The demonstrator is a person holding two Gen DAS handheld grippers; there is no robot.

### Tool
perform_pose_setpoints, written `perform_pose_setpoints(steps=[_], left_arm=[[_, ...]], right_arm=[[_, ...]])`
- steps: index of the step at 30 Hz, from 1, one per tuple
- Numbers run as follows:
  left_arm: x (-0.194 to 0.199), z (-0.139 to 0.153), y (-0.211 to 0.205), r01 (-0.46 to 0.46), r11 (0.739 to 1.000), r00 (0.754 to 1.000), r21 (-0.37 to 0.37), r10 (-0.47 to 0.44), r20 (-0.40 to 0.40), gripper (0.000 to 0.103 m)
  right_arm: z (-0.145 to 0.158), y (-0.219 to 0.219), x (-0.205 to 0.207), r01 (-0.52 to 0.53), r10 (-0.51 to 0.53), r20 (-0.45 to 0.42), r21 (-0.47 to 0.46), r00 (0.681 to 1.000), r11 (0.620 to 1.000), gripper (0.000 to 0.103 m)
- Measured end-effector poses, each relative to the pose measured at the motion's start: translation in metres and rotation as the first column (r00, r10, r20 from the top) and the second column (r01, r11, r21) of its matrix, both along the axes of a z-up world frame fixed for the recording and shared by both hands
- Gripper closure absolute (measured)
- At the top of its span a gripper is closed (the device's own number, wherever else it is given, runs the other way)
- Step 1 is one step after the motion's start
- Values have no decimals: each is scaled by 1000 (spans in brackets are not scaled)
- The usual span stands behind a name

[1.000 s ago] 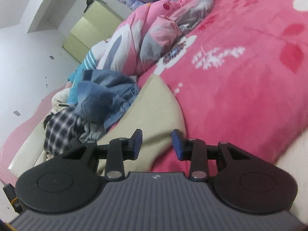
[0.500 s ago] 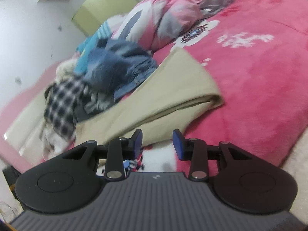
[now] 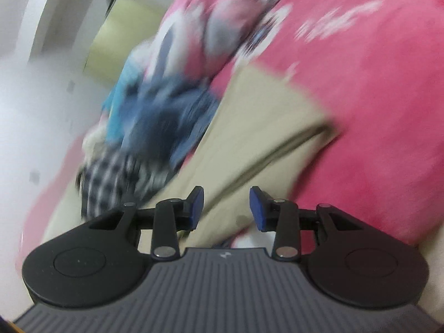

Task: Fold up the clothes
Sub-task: 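Move the right gripper to the folded edge of the trousers, then grasp the folded trouser edge with the right gripper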

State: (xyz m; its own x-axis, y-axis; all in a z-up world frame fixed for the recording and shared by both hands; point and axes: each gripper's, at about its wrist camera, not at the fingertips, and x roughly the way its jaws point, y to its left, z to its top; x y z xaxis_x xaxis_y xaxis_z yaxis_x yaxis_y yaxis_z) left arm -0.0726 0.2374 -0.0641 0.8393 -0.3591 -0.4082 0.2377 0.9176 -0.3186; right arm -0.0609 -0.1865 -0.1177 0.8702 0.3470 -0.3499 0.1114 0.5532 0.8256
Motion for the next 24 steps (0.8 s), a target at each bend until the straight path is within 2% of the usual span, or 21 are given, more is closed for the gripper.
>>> perform_pose_setpoints(steps=[4,6,9,14,18,24], left_arm=[[5,6,-9,37,999,998,35,-38,40,39],[13,8,-17,47,997,997,53,-50,55,39],[30,8,-28,54,996,997,72,-58,59,39],[62,-1,-41,41,992,999,117,-44,23,39],[78,-13,-44,14,988,999,155,-9,-32,39],[80,-16,-44,1,987,999,163,6,-41,39]], right_arm=[[-6,-39,1,145,-145,-16,52,989,988,53],[-15,-54,8,182,-179,-38,112,983,977,52],[-26,-55,25,188,-179,-69,141,981,972,52],[-28,-48,49,133,-128,-69,83,989,988,51],[-27,-49,61,87,-82,-62,89,995,992,48],[-20,-33,62,4,-6,-58,-29,998,1000,46]])
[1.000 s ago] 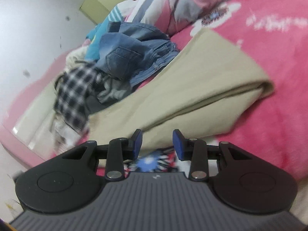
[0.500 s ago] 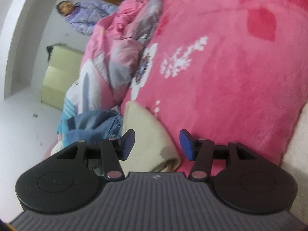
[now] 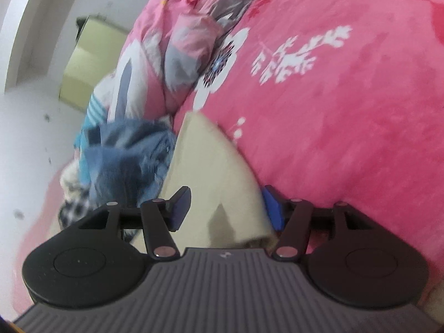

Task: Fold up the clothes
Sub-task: 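Grasp the folded trouser edge with the right gripper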

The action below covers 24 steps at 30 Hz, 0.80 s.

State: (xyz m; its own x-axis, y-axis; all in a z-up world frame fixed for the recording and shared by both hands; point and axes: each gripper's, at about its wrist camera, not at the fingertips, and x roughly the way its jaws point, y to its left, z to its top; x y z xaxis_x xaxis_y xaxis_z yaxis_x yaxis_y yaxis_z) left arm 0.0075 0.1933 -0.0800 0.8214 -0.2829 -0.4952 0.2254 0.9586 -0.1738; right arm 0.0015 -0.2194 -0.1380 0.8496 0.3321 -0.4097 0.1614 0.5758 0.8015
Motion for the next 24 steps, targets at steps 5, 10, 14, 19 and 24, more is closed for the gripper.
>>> perform_pose_setpoints(steps=[5,10,14,19,24], left_arm=[[-1,-1,-1,1,1000,1000,8,-1,-1,39],[0,-1,1,-1,1000,1000,-5,1,-6,38],[1,-2,3,4,1000,1000,-17,-4,-7,38],[1,-2,3,3,1000,1000,-19,-4,-11,38],[1,-2,2,-1,1000,1000,-21,1,-12,38]], right_arm=[[-3,3,-11,-18,18,8,3,1000,1000,46],[-7,9,-28,-33,34,-3,67,999,997,46],[-17,15,-44,-33,31,16,149,999,988,46],[-21,12,-36,-21,20,6,226,1000,974,46],[-20,10,-13,-12,16,-12,258,1000,966,46]])
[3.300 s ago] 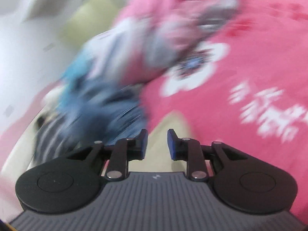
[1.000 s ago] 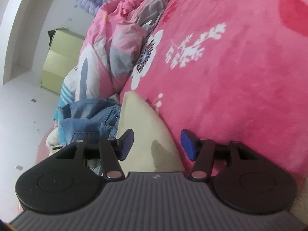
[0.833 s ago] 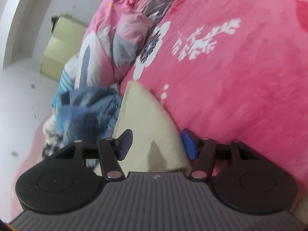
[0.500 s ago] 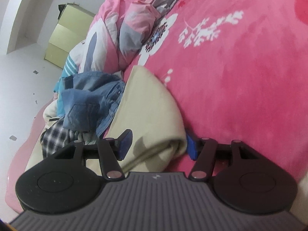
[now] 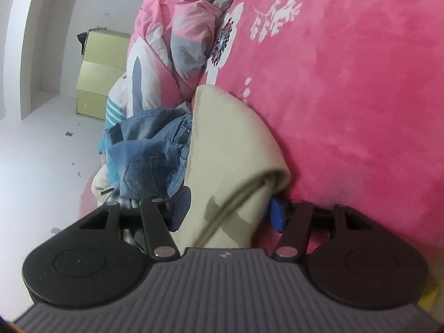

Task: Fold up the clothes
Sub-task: 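Grasp the folded trouser edge with the right gripper, then lift the held trousers and fold them over onto the rest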

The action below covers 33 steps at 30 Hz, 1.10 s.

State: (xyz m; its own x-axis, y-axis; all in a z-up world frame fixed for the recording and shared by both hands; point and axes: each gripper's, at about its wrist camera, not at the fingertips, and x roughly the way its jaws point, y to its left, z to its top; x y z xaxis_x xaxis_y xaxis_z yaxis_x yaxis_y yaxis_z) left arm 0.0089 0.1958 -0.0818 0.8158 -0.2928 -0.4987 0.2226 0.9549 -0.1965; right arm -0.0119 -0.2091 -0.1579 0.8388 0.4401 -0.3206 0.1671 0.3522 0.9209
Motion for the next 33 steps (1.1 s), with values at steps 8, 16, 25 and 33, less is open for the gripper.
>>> perform_pose_setpoints(steps=[8,16,25,33], left_arm=[[-1,-1,-5,3,1000,1000,27,-3,9,35],[-3,-3,-5,12,999,1000,42,-13,19,35],[-4,-4,-8,19,997,999,73,-21,27,35],[-5,-6,-9,24,996,999,91,-27,37,35]], right_arm=[[-3,6,20,45,-45,28,3,999,999,48],[-16,1,34,41,-51,71,136,996,990,84],[36,17,44,-17,4,204,60,979,998,87],[87,48,58,-116,113,303,-8,946,993,87]])
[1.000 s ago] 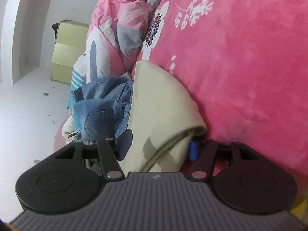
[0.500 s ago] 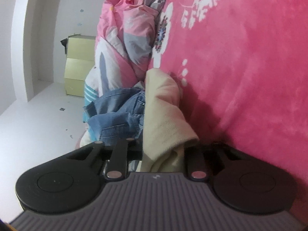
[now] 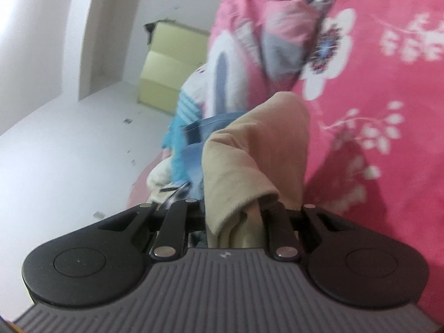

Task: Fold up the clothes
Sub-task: 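Lift the held trousers and fold them over onto the rest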

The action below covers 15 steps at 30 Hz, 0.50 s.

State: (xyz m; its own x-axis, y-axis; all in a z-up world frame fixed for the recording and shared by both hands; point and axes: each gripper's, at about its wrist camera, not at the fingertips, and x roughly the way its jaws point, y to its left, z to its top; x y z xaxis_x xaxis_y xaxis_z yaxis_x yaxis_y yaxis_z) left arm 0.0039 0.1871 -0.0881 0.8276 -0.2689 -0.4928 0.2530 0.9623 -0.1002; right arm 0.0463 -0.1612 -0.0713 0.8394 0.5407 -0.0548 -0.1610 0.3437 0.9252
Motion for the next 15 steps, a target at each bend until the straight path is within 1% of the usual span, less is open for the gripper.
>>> perform_pose_setpoints(steps=[4,11,13,15], left_arm=[[-1,-1,0,5,1000,1000,8,-5,6,35],[-3,-2,-1,7,1000,1000,17,-8,12,35],[-3,1,1,8,1000,1000,9,-8,-3,35],[-5,9,10,-8,999,1000,-33,7,-28,35]], right_arm=[[19,20,5,-50,51,40,-23,998,998,87],[42,52,12,-120,124,75,-58,989,991,87],[45,58,12,-133,138,81,-63,987,989,87],[48,61,10,-140,146,87,-73,985,987,87]])
